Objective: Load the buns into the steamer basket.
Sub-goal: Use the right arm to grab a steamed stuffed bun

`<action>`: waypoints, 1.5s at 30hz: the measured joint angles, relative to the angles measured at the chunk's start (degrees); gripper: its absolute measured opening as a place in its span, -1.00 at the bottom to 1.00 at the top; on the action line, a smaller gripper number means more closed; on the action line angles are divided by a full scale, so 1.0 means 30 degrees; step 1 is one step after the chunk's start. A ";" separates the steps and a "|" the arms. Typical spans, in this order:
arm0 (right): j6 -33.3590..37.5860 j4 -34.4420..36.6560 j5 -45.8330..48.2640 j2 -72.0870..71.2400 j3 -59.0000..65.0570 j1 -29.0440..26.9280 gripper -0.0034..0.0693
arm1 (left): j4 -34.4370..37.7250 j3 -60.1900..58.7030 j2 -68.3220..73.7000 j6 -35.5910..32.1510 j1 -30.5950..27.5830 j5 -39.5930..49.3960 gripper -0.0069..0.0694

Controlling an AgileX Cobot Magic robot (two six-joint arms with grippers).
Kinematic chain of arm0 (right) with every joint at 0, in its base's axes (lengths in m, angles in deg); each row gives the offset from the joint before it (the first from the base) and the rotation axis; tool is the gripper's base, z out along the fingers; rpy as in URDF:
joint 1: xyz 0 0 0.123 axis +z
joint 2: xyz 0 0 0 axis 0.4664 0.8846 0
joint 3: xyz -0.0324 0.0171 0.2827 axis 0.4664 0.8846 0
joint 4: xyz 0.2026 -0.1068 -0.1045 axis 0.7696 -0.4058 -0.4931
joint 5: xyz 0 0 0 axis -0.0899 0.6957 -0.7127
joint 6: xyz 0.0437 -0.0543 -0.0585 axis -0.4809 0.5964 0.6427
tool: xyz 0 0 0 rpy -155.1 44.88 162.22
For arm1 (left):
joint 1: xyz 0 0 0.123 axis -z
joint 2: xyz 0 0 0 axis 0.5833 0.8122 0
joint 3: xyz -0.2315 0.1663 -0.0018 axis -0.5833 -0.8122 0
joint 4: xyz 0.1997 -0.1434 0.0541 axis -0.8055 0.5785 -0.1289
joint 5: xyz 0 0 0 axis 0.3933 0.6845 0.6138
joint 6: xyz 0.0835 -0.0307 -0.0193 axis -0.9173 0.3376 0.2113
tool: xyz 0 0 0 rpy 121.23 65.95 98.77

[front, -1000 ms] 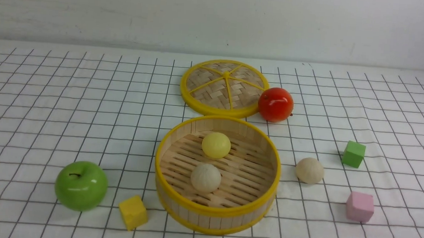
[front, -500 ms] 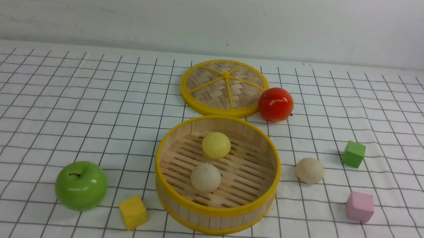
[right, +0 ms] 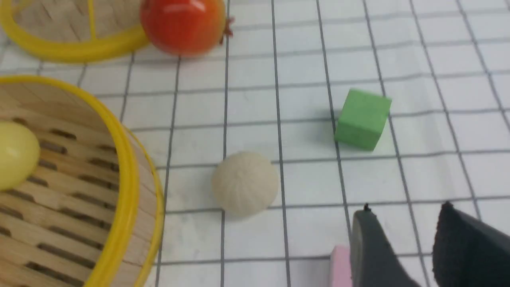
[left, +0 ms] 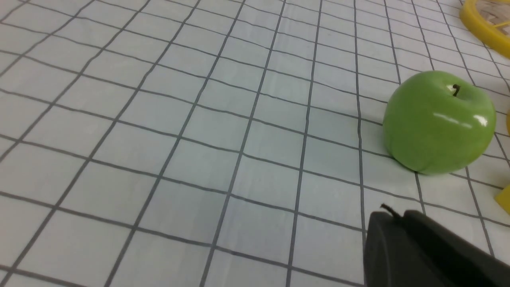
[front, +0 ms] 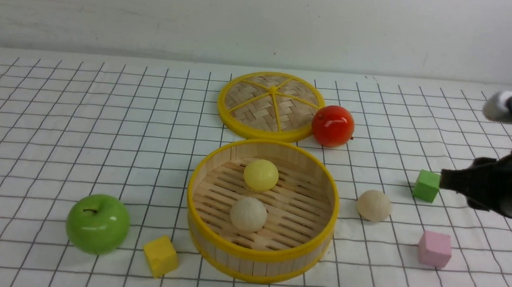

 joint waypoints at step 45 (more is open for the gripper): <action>1.0949 0.9871 0.2484 1.2012 -0.8904 -0.0499 -0.90 | 0.0000 0.0000 0.0000 0.0000 0.0000 0.0000 -0.62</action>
